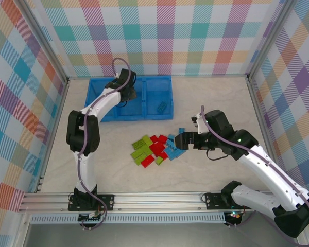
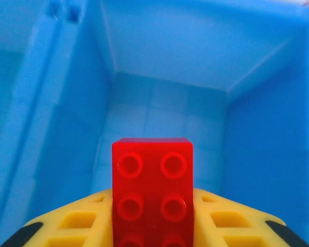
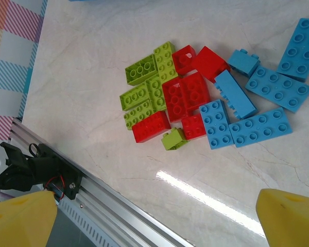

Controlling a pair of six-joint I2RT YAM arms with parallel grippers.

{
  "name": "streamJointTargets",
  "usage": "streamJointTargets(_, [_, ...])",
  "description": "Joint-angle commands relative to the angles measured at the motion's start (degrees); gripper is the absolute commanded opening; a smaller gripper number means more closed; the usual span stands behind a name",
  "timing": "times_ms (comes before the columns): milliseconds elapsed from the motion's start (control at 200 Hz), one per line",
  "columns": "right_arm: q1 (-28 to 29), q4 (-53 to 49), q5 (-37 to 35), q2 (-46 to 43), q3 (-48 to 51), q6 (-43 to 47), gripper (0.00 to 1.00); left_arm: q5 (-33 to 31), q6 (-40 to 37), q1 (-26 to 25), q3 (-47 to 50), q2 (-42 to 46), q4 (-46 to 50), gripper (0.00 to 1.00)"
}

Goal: Sort the legos into containers by color

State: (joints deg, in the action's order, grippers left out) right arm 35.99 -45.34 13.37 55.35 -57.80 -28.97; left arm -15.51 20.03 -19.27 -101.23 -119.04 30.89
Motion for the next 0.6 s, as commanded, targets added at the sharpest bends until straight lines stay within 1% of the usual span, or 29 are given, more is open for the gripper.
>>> streamJointTargets(0, [0.22, -0.85, -0.23, -0.86, 0.59, -1.17, 1.0, 1.19, 0.49, 0.55, -3.47, -0.04, 2.77, 0.41])
streamJointTargets(160, [0.2, -1.59, -3.42, -0.73, 1.06, -1.6, 1.0, 2.25, 0.61, 0.59, -2.63, 3.46, 2.24, 0.46])
streamJointTargets(270, [0.14, -0.36, -5.19, 0.25, 1.84, -2.14, 1.0, 5.31, 0.67, 0.42, -1.09, 8.38, 2.24, 0.47])
streamJointTargets(320, [0.14, 0.43, -6.39, 0.99, 2.38, -2.27, 1.0, 7.12, 0.8, 0.09, 1.1, 12.21, 1.6, 0.47])
streamJointTargets(445, [-0.83, 3.09, -11.21, 4.35, 4.25, -2.95, 1.0, 11.44, -0.41, -2.71, 10.43, 26.09, -2.8, 0.46])
streamJointTargets(525, [-3.71, 5.51, -11.7, 8.49, 4.89, -3.35, 1.0, 13.89, -4.49, -5.9, 15.63, 34.84, -4.02, 0.46])
streamJointTargets(595, [-6.14, 7.56, -11.96, 12.99, 4.38, -3.42, 1.0, 15.99, -10.51, -9.36, 19.85, 41.91, -4.15, 0.47])
